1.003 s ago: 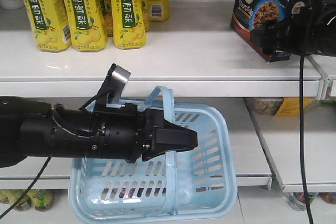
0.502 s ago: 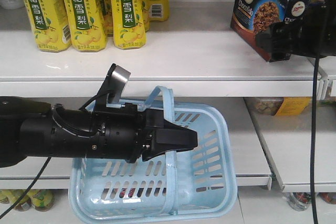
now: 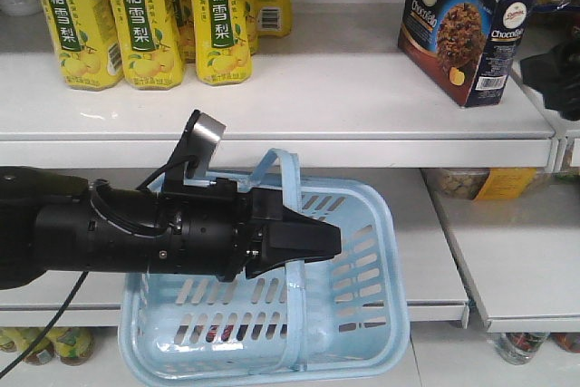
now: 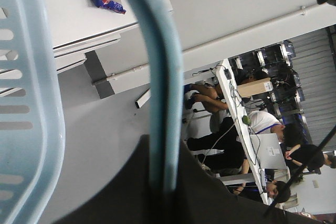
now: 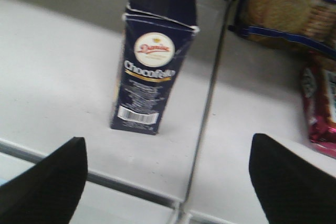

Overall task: Left arm holds basket, right arm returns cookies
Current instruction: 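Withdraw the open right gripper from the shelf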

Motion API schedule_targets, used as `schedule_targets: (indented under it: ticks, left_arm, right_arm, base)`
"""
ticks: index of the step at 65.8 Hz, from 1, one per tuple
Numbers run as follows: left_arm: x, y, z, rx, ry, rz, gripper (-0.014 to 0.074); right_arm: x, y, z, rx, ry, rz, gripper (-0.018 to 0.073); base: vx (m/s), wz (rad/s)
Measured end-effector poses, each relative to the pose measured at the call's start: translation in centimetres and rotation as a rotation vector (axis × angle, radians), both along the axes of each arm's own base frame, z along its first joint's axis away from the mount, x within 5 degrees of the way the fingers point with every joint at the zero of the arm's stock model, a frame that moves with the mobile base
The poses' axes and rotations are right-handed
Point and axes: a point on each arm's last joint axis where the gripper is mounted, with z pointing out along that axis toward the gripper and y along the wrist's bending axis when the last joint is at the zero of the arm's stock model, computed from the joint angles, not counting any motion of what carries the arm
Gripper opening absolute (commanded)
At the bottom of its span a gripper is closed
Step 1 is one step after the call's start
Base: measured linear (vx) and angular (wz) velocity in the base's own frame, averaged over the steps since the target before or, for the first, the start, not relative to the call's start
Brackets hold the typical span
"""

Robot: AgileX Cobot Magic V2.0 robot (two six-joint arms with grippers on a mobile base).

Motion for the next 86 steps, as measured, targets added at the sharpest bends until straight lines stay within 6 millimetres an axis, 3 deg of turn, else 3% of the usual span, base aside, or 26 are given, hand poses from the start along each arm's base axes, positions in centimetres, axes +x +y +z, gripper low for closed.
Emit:
schedule_targets:
  ticks: [14,23,45,61,74,86]
  left_arm:
    - [0.0,0.0,0.0,0.0,0.0,0.0,-0.0003]
    - [0.0,0.0,0.0,0.0,0.0,0.001,-0.0003]
    - [0.0,0.0,0.0,0.0,0.0,0.001,-0.0003]
    - [0.0,0.0,0.0,0.0,0.0,0.001,-0.0003]
    - [0.0,0.0,0.0,0.0,0.0,0.001,-0.0003]
    - [0.0,0.0,0.0,0.0,0.0,0.001,-0.0003]
  right_arm:
    - [-3.1,-1.3,1.6,0.03,-0.08,-0.122,0.0577]
    - [-5.6,-1.6,0.7,0.065,-0.121,-0.144,0.0567]
    - [-13.1,-2.2,-6.3,0.179,-0.298,-0.138,0.0556]
    - [-16.9,-2.4,-11.8,0.211,-0.412,-0.118,0.0556]
    - [-16.8,-2.3,-15.8,0.206,-0.421,-0.104,0.0556]
    - [-16.2,-2.2,-17.8,0.206,-0.406,-0.094,0.0556]
  base:
    - [0.0,0.0]
    - [0.0,0.0]
    - [0.0,0.0]
    - [0.0,0.0]
    - [0.0,0.0]
    - [0.0,0.0]
